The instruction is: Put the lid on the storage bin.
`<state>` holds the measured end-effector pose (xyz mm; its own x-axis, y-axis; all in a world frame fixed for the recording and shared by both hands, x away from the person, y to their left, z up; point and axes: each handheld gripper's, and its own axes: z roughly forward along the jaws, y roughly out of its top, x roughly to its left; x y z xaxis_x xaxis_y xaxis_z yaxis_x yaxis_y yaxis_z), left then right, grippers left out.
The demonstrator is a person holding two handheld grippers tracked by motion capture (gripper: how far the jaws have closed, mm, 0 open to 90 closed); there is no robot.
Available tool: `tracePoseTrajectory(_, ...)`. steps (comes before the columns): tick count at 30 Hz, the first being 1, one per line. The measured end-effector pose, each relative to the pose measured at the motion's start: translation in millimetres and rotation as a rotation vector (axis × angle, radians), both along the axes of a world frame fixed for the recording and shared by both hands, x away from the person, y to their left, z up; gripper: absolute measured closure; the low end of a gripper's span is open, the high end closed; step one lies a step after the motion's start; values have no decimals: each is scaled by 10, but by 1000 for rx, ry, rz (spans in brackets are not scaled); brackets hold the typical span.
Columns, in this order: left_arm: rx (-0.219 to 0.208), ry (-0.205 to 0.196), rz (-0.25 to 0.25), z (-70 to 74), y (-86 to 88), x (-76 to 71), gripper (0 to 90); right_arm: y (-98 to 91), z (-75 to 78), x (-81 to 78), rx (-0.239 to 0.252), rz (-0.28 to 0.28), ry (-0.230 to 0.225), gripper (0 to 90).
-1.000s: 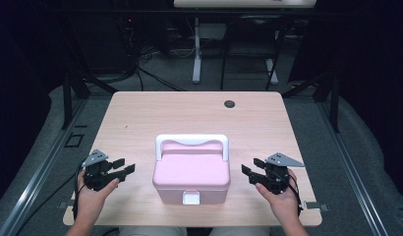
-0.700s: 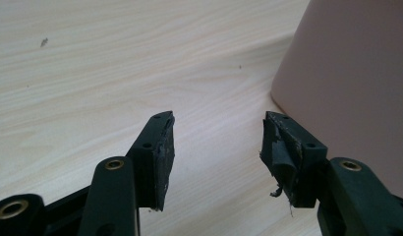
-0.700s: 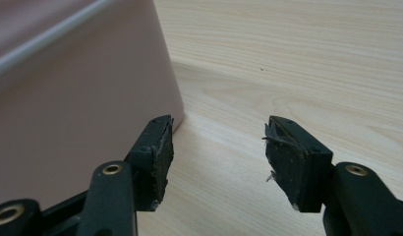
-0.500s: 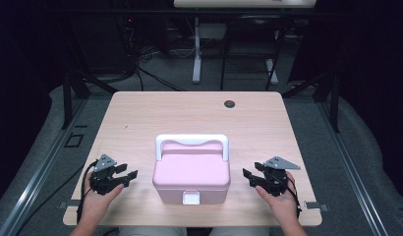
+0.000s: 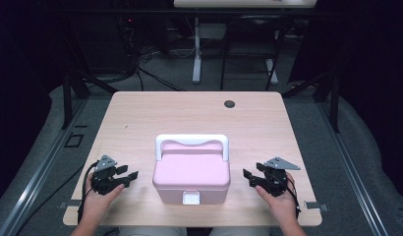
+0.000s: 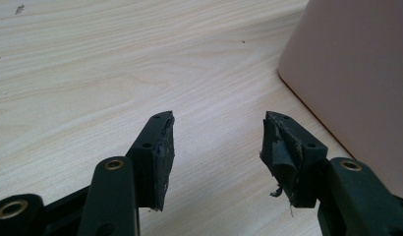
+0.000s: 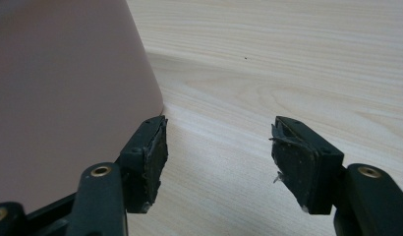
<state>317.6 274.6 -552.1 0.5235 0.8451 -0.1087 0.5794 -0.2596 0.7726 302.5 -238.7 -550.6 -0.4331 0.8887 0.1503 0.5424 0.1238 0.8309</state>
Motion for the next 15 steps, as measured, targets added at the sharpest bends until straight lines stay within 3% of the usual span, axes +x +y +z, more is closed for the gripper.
tracePoseTrajectory(8, -8, 7, 7, -18, 12, 11, 454, -11, -20, 9, -2, -10, 15, 349)
tracePoseTrajectory(15, -9, 1, 11, -16, 20, 14, 453, 4, -31, 13, -36, -6, 18, 329)
